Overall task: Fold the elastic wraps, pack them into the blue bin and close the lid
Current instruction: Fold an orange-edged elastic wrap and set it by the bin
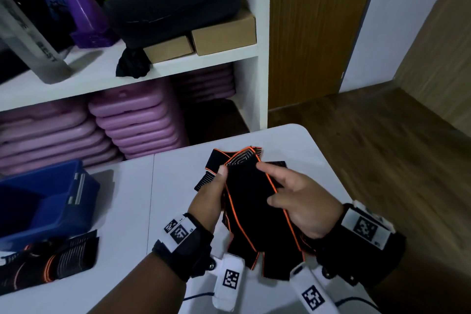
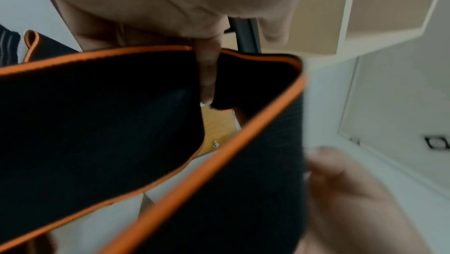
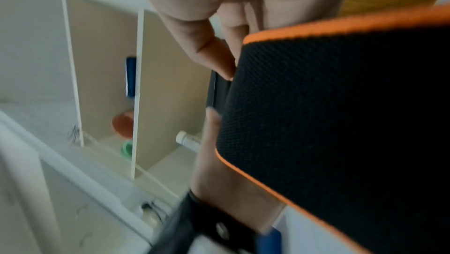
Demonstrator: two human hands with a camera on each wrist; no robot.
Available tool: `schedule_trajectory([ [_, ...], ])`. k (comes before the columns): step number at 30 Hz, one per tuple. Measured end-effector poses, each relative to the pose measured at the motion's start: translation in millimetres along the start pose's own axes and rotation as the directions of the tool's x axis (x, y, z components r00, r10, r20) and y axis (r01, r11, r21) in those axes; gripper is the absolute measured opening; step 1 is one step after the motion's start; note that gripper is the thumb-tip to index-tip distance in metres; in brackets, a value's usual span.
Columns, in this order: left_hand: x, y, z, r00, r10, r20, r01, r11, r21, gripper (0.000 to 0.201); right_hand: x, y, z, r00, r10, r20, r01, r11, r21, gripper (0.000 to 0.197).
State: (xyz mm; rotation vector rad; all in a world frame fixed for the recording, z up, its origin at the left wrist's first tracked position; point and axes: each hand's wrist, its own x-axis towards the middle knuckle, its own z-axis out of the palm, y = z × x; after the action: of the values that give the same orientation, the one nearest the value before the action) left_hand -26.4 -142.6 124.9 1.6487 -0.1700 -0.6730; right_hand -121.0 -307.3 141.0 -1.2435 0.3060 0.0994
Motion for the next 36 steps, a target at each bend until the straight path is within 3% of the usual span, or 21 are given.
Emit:
schedule_trajectory([
  [3,-3.4,10.8,-9.7,0.985,0.114,-0.129,-0.119,0.992,-0.031,0.037,2.3,11.0,12.0,0.999,-0.003,0.045,0.006,0.997,-0.078,0.077],
  [5,-6.7,15.7,-16.2,0.968,0.174,-0.181,-0.179,0.984,-0.012,0.01,4.6,12.6,22.4,1.0,-0.021,-0.006,0.02,0.992,-0.122,0.073],
  [8,-16.4,22.7,-26.0,0.928,0.295,-0.228,-0.286,0.955,0.072,0.022,13.6,14.3,35.9,0.988,-0.037,-0.15,0.006,0.98,-0.199,0.064],
  [11,-25.7,27.5,-36.4,0.889,0.42,-0.182,-0.395,0.905,0.156,0.027,23.4,11.5,59.4,0.996,-0.068,-0.064,0.039,0.926,-0.377,0.053],
  [13,-29.9,32.9,-43.0,0.858,0.488,-0.162,-0.462,0.87,0.173,0.028,30.8,11.8,79.8,0.994,-0.11,0.005,0.101,0.892,-0.44,0.034],
  [15,-30.3,36.0,-56.6,0.818,0.539,-0.202,-0.518,0.842,0.149,0.035,39.9,10.4,102.5,0.986,-0.168,0.023,0.162,0.901,-0.403,0.019],
  [17,-28.3,34.9,-72.6,0.797,0.563,-0.219,-0.553,0.826,0.111,0.047,47.9,7.8,119.5,0.973,-0.231,0.002,0.22,0.924,-0.314,0.021],
  [21,-28.8,19.8,-122.0,0.872,0.469,-0.143,-0.471,0.882,0.02,0.069,68.6,4.5,160.8,0.965,-0.256,-0.05,0.254,0.966,-0.043,0.041],
  [23,-31.7,8.3,-145.5,0.901,0.426,-0.088,-0.426,0.905,0.02,0.064,78.3,2.0,179.5,0.966,-0.236,-0.106,0.243,0.969,0.055,0.065],
  [25,-36.0,-4.0,-168.8,0.918,0.394,-0.051,-0.391,0.918,0.07,0.047,86.7,-0.9,195.3,0.961,-0.221,-0.163,0.243,0.962,0.123,0.075],
  [28,-44.0,-21.4,-202.6,0.941,0.338,-0.015,-0.329,0.925,0.193,0.025,96.8,-4.0,215.8,0.96,-0.198,-0.2,0.238,0.95,0.202,0.055],
  [31,-51.1,-34.9,-234.6,0.965,0.264,0.013,-0.257,0.929,0.265,0.024,104.2,-3.9,237.5,0.963,-0.188,-0.195,0.239,0.928,0.286,0.024],
  [36,-64.4,-51.3,-279.8,0.988,0.133,0.077,-0.15,0.946,0.289,0.026,113.5,0.2,261.0,0.952,-0.191,-0.24,0.26,0.917,0.302,0.031],
])
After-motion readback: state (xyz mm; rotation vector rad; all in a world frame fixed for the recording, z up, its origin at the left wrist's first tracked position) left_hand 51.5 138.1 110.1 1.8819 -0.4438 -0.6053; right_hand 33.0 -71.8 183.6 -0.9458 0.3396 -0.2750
